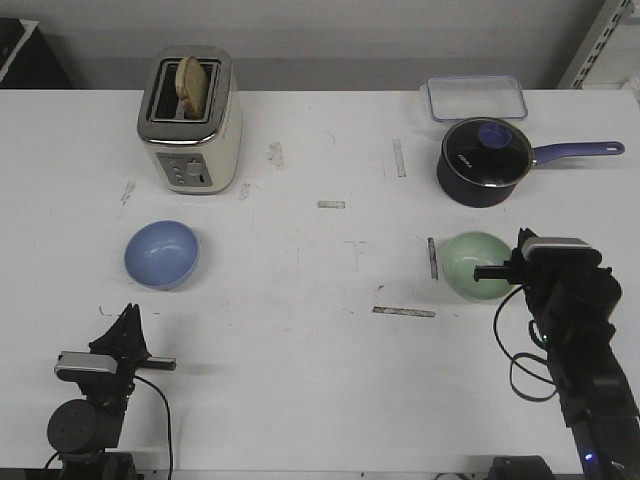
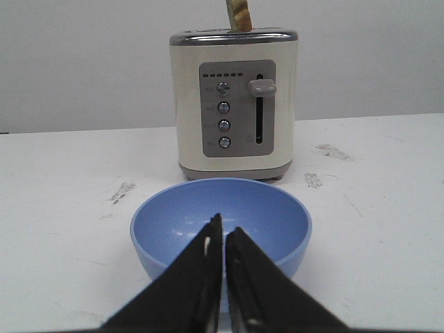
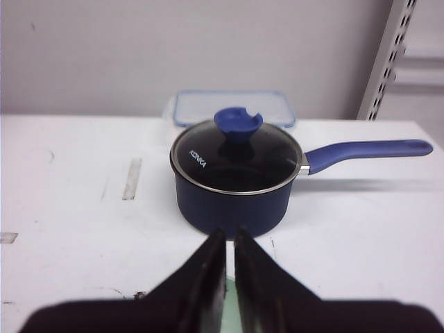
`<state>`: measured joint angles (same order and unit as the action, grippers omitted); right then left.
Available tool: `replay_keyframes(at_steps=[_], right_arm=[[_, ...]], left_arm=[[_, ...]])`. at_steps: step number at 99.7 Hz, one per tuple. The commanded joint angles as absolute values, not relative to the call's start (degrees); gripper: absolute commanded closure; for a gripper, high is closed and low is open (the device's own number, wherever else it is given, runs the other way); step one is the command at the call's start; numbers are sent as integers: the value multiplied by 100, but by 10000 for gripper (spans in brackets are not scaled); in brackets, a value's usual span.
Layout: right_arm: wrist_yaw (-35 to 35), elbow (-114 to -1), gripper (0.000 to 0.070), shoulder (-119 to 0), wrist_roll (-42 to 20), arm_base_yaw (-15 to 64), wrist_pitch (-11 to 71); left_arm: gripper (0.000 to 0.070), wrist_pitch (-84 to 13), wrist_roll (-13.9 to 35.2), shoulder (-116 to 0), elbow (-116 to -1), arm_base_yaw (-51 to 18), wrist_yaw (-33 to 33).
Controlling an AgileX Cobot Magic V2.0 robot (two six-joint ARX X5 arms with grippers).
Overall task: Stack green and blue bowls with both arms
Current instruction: 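Reach the right gripper down to the rim of the pale green bowl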
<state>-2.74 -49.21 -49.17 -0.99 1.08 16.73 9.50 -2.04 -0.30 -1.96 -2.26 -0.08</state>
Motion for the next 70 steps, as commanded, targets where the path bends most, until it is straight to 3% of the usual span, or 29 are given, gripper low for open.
replay_keyframes(at_steps=[1, 30, 44, 50, 51, 55, 70], right_arm=[[-259, -5277, 692, -5199, -388, 106, 2008], [-224, -6438, 692, -6464, -816, 69, 3898], [172, -6783, 679, -6941, -902, -222, 4447], [403, -6888, 602, -7100, -923, -425, 4591], [676, -6943, 434, -7249, -923, -701, 4713], [816, -6943, 365, -7303, -923, -834, 4766], [1216, -6943, 317, -7540, -917, -1269, 4866]], left_arm=[[699, 1033, -193, -19, -69, -226, -3], [699, 1033, -196, -19, -69, -226, -3], [699, 1033, -193, -19, -69, -226, -3], [699, 1033, -196, -19, -69, -226, -3], [699, 1033, -196, -19, -69, -226, -3], [699, 1033, -196, -19, -69, -226, -3], [699, 1033, -193, -19, -69, -226, -3]])
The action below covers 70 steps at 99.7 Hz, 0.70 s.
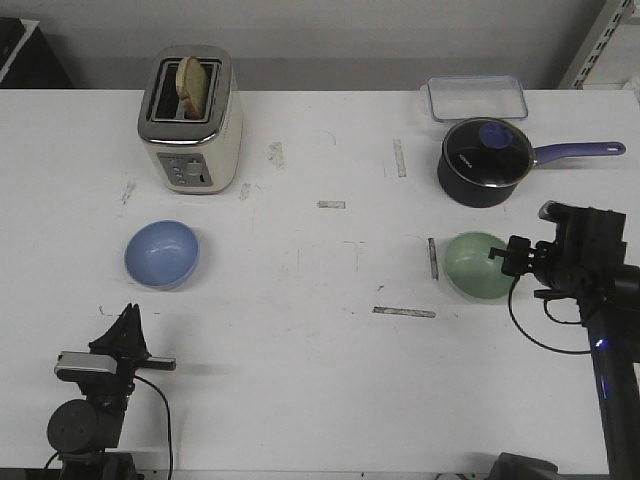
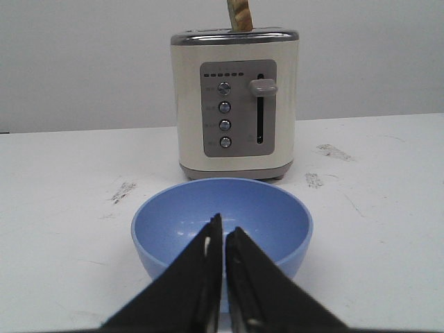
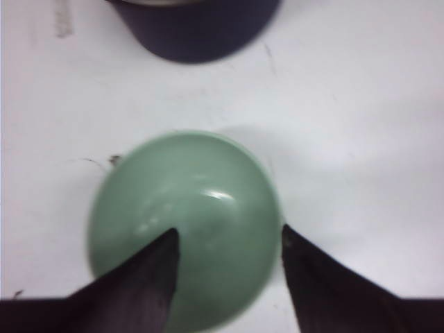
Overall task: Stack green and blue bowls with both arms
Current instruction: 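Reach the right gripper down to the rim of the pale green bowl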
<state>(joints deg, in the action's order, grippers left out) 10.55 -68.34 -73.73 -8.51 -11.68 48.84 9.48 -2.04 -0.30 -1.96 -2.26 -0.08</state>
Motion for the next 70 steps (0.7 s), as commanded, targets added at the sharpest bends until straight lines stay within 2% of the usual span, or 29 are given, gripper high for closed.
replay_keyframes(at_steps=[1, 13, 54, 62, 68, 70], right_arm=[[1245, -6943, 310, -7557, -915, -1291, 4875], [1490, -6943, 198, -7817, -875, -1448, 4934], [1505, -6943, 202, -9050, -617, -1518, 4777], [1507, -6943, 265, -9220, -620, -1516, 4668], [1505, -6943, 375, -9288, -642, -1505, 4622], [1507, -6943, 440, -9308, -659, -1500, 4617]], left_arm=[[699, 1033, -196, -19, -69, -226, -3], [699, 1033, -196, -19, -69, -226, -3], [699, 1033, -193, -19, -69, -226, -3], [699, 1033, -196, -19, -69, -226, -3], [699, 1033, -196, -19, -69, -226, -3], [699, 1033, -193, -19, -69, -226, -3]])
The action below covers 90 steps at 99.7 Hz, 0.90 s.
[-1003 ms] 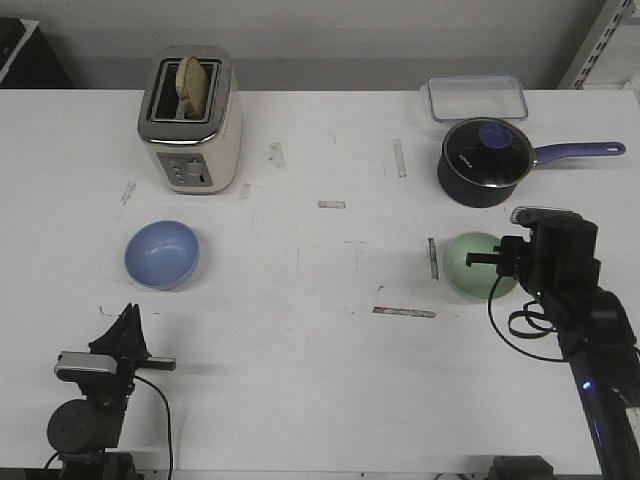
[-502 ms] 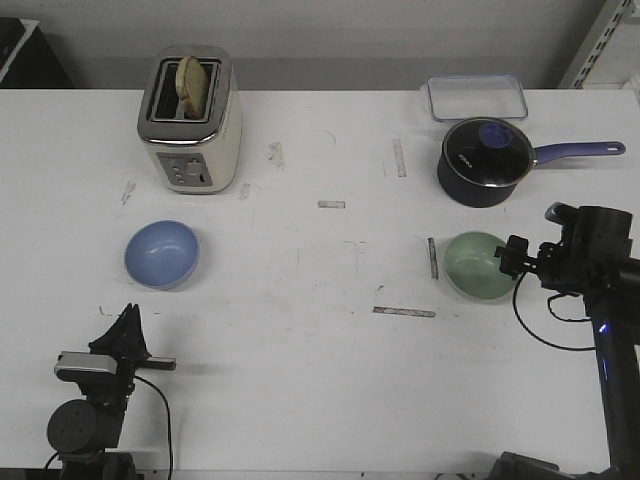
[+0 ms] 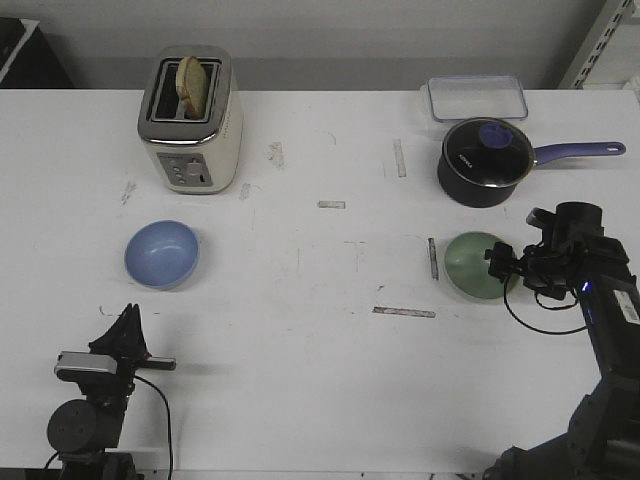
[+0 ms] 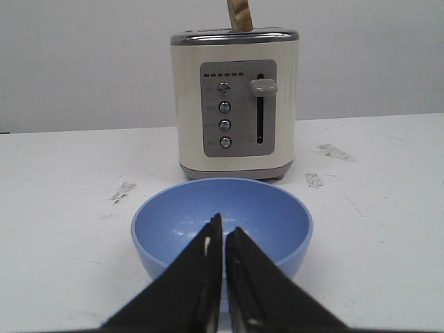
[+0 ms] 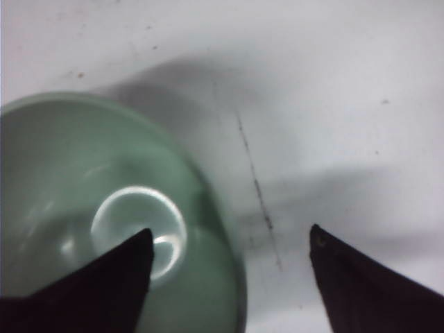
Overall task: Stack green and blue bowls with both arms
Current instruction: 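Reach the right gripper down to the rim of the pale green bowl, then push the green bowl with the right gripper toward the table center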
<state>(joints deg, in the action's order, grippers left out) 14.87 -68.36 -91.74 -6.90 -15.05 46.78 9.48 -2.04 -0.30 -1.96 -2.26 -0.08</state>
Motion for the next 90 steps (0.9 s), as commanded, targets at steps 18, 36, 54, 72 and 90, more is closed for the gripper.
replay_keyframes(at_steps=[18, 36, 54, 72, 90], right_arm=[[1498, -6943, 699, -9306, -770, -1498, 4486], [1498, -6991, 699, -9137, -773, -1485, 4534], [1496, -7382, 699, -8875, -1002, -1111, 4779], [1498, -7640, 699, -8840, -1476, -261, 4678], [1446, -7640, 699, -8871, -2209, 803, 4239]], left_arm=[[699, 1033, -196, -19, -69, -226, -3], [699, 1033, -196, -19, -69, -226, -3], [699, 1033, -196, -19, -69, -226, -3], [699, 1033, -196, -19, -69, -226, -3], [699, 1033, -196, -19, -69, -226, -3]])
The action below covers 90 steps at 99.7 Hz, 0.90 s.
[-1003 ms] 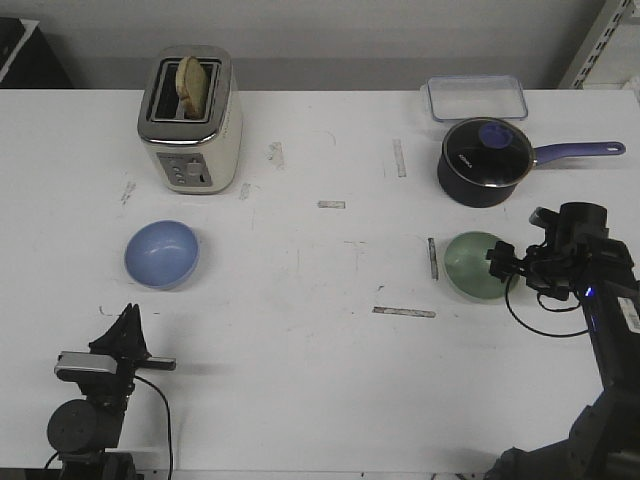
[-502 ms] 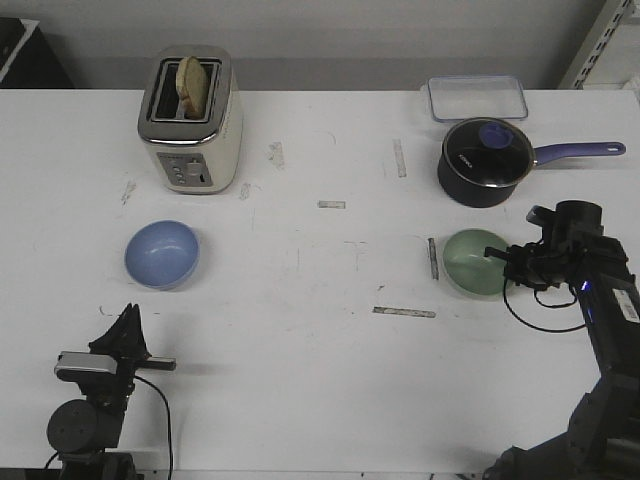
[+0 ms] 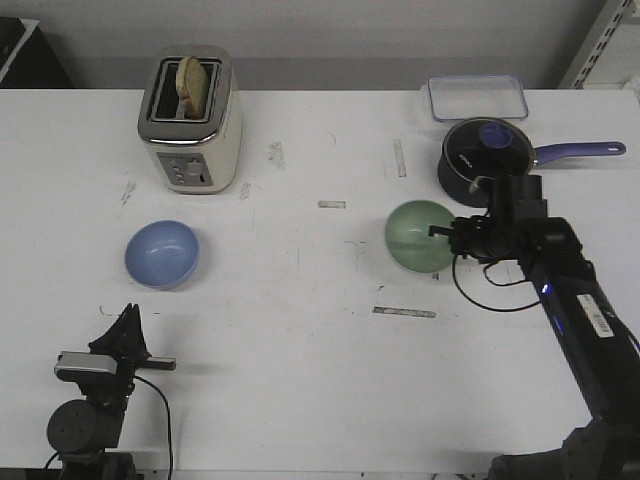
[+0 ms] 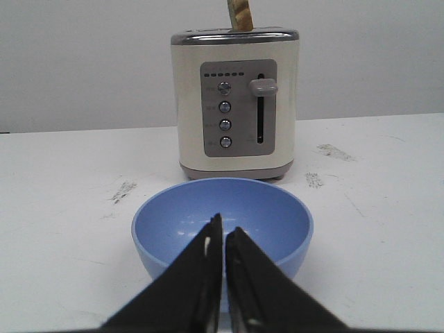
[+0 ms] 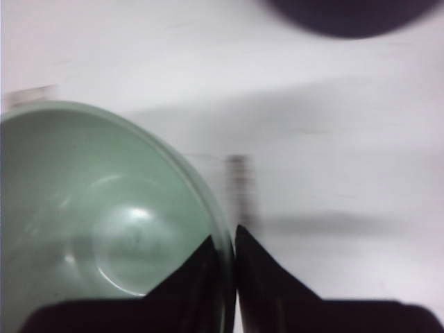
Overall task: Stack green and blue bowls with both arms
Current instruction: 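Push the green bowl with the right gripper toward the table center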
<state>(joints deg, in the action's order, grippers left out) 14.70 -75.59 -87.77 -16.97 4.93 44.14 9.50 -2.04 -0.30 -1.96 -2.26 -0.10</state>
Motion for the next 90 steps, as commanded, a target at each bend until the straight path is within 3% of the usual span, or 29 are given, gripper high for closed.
replay_keyframes(at_steps=[1, 38, 90], right_arm=[[1444, -7640, 699, -8877, -2241, 862, 4213], [976, -7638, 699, -9419, -2703, 2504, 3721], [910, -7638, 699, -9937, -2698, 2655, 3607]], left_arm=[[699, 1033, -193, -19, -69, -226, -3], [699, 1033, -196, -19, -69, -226, -3], [699, 1031, -196, -19, -69, -226, -3]])
